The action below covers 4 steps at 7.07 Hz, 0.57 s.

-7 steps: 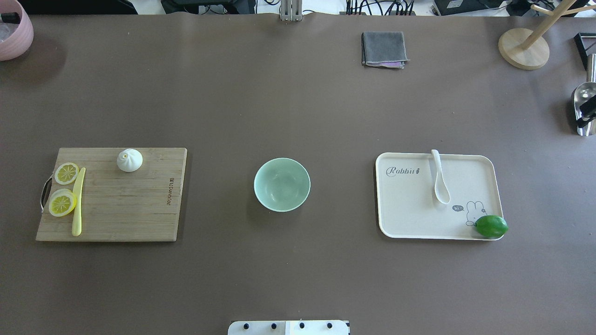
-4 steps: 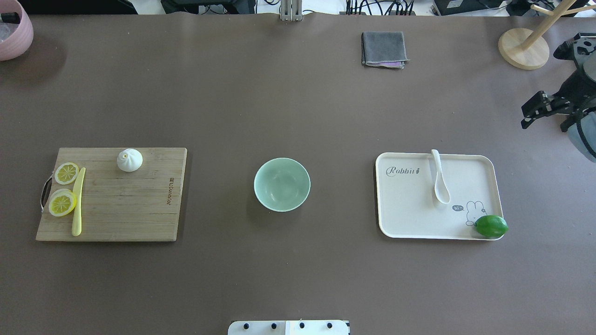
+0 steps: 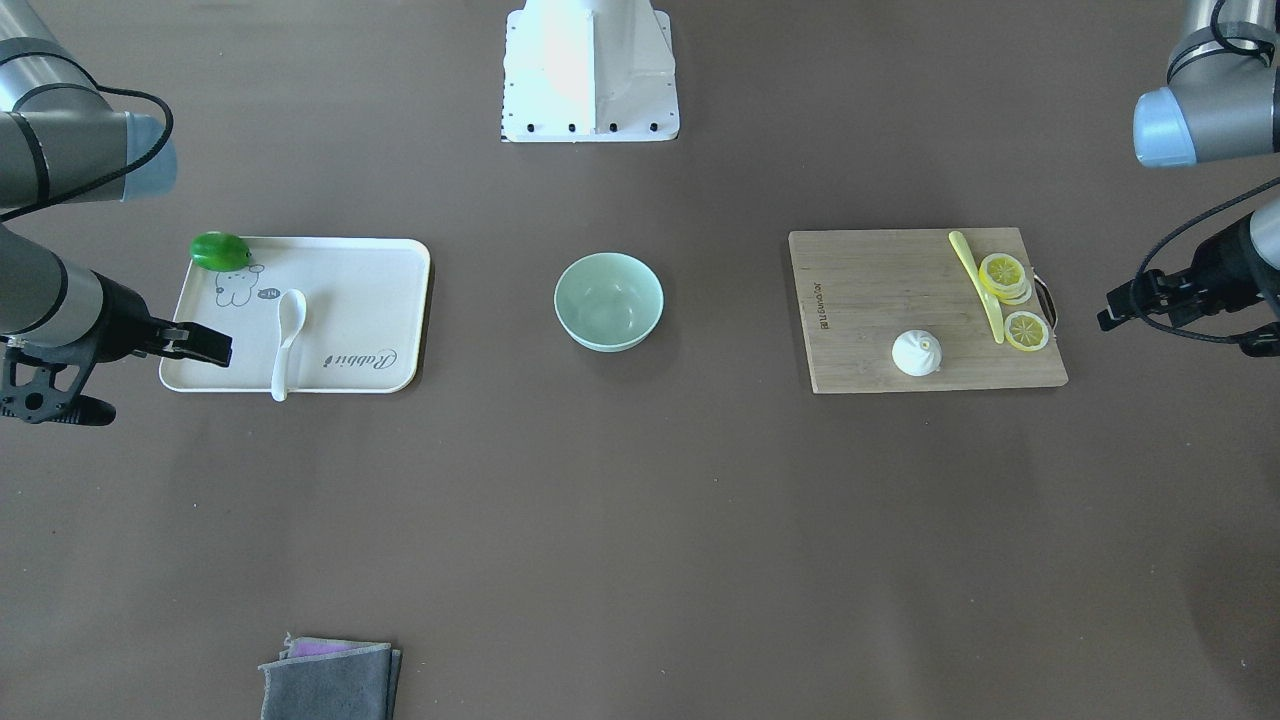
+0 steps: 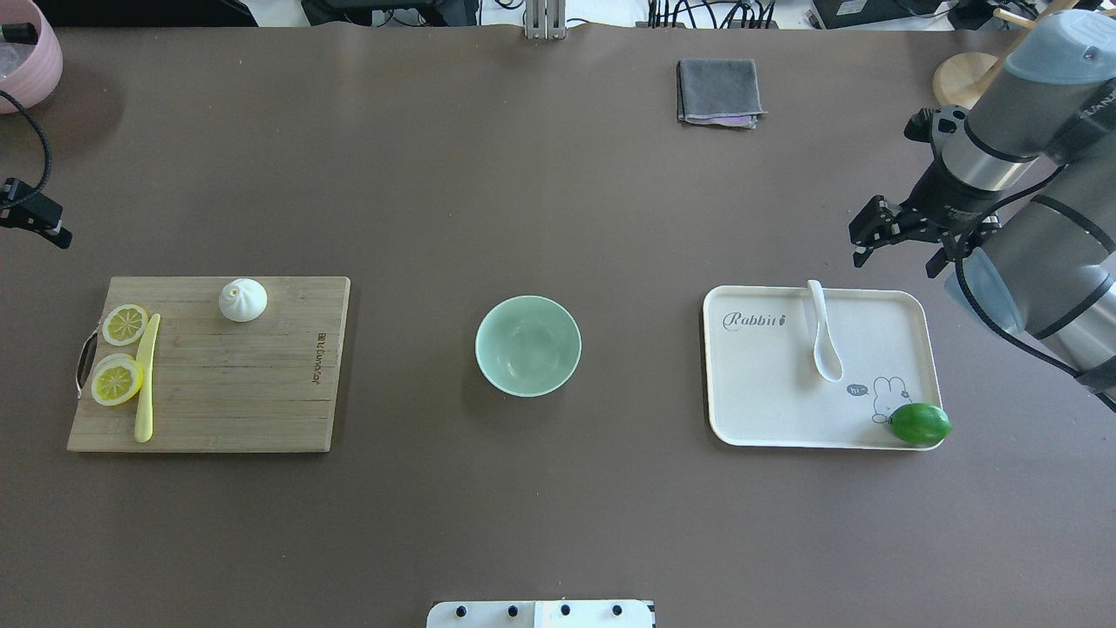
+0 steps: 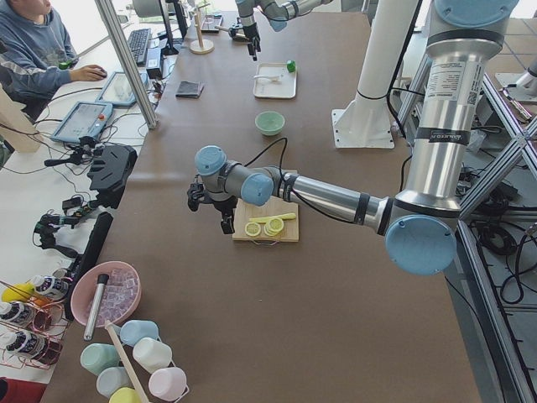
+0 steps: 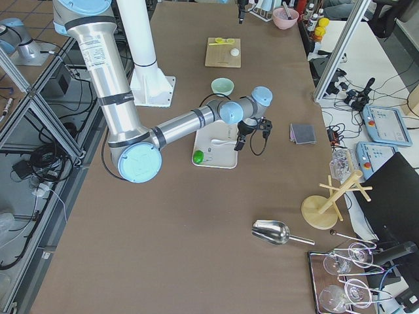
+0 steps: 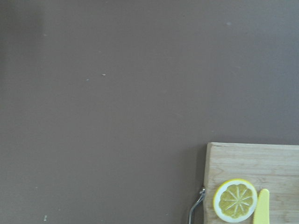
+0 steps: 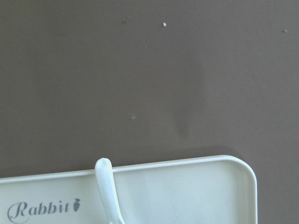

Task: Put spoon and bun in bowl

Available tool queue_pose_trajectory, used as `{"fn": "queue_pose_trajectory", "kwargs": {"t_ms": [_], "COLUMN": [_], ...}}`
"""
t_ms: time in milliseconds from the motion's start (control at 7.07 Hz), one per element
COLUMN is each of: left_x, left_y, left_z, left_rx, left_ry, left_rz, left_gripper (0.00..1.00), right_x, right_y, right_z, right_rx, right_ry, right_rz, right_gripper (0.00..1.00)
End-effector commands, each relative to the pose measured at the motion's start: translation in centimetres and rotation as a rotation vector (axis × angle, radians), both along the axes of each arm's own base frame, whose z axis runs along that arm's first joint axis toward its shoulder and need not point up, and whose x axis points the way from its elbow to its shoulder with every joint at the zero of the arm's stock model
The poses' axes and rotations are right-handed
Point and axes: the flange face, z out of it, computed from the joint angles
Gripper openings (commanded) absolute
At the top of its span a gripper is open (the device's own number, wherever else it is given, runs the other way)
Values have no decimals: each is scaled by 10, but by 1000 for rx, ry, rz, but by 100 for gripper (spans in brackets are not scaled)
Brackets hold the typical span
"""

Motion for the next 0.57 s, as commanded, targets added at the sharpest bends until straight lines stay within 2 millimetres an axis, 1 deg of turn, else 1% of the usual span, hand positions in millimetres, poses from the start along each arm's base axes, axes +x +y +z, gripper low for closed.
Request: {"fn": "queue_pose_trajectory", "kwargs": {"t_ms": [0, 142, 283, 425], "left_x": [15, 15, 15, 15], "left_y": [-7, -7, -7, -7], "left_z": [-17, -18, -19, -19], "left_rx": [-13, -12, -11, -12], "left_ry": [8, 9, 9, 9], "left_rz": [-16, -16, -16, -16], "left_gripper": [97, 97, 97, 97], "right_x": [-37, -51, -63, -65], "right_y": [13, 14, 19, 23], "right_z": [6, 14, 18, 21], "right_rx": [5, 8, 27, 25], "right_ry": [15, 9, -17, -16], "right_rz": [-51, -31, -29, -33], "right_gripper": [100, 100, 96, 89]}}
